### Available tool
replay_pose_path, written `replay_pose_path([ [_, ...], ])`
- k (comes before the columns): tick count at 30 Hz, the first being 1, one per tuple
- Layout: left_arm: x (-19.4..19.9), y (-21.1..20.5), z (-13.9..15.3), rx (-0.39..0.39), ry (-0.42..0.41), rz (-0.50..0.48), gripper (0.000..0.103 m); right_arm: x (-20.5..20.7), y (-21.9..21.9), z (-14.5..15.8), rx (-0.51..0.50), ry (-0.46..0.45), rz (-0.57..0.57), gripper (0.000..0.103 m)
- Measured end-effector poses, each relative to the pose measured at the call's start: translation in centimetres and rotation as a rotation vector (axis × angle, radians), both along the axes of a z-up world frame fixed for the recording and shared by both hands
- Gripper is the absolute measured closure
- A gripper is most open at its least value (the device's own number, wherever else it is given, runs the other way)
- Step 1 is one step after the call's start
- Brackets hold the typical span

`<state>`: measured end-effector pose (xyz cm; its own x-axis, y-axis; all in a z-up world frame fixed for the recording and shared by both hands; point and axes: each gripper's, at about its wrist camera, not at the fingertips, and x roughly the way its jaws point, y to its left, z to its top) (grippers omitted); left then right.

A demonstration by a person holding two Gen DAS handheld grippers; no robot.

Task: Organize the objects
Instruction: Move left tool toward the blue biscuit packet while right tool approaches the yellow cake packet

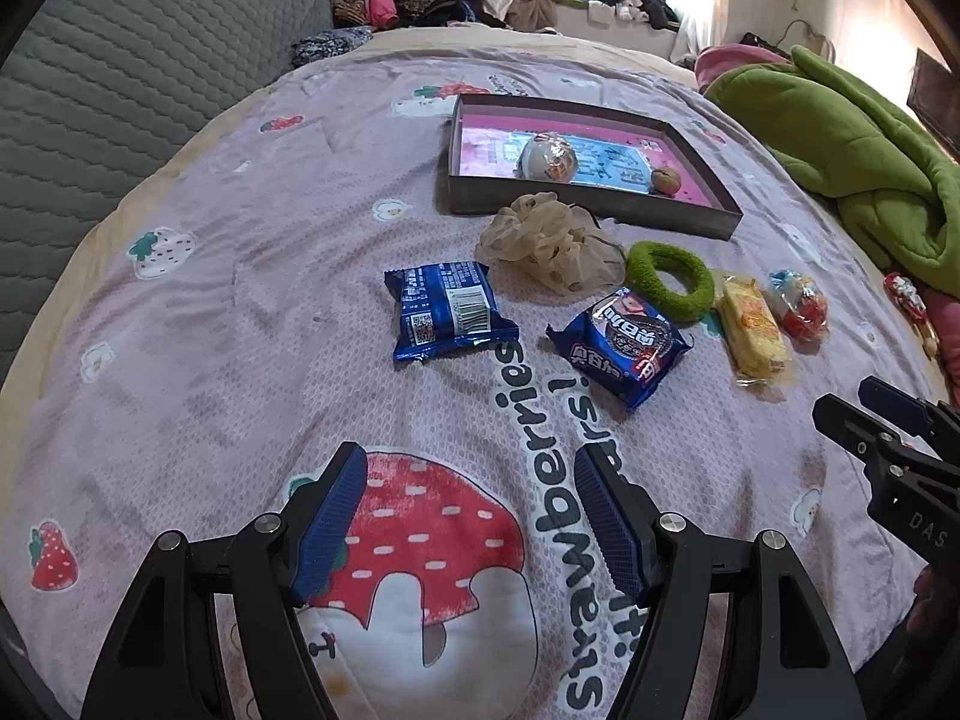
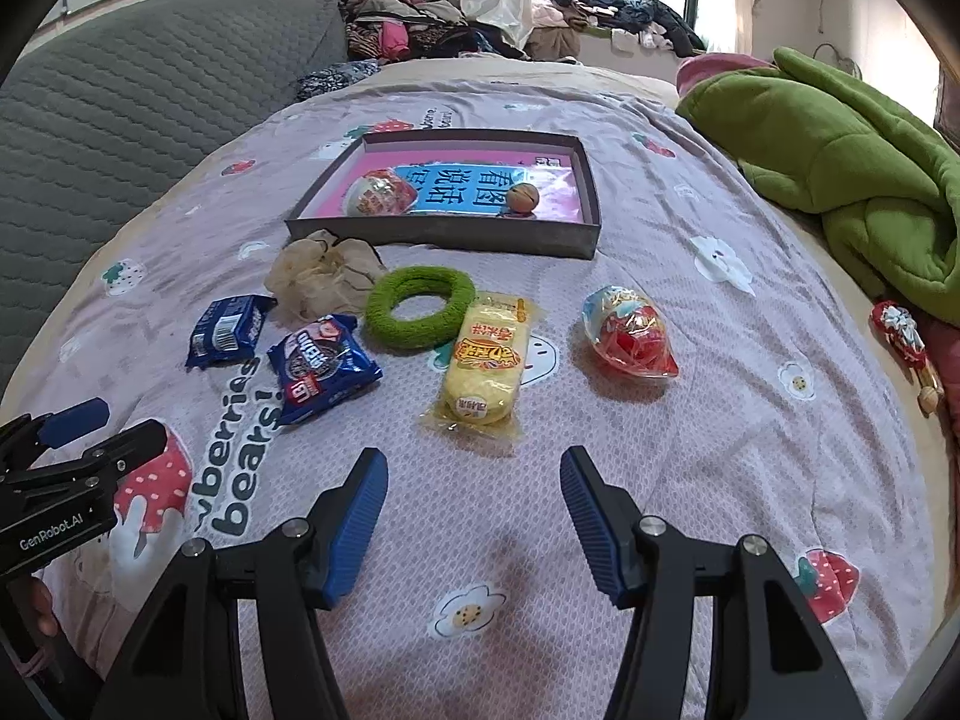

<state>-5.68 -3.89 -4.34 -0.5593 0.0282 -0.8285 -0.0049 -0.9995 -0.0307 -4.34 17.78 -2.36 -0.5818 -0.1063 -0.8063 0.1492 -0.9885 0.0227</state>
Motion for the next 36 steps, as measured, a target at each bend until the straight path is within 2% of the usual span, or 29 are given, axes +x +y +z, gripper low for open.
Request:
replay_pose_path([
  [9,-1.5,-0.4,-0.9,0.011,-0.012,0.012,0.03,-1.5,0.4,-1.0,-0.023,-0.019,-0.029,0.043],
  [36,-8.0,-0.2,-1.2,0.007,-0.011,0.031,0.03,-6.2,0.4,-2.8,-0.01,-0.043,-0.071,0.043],
])
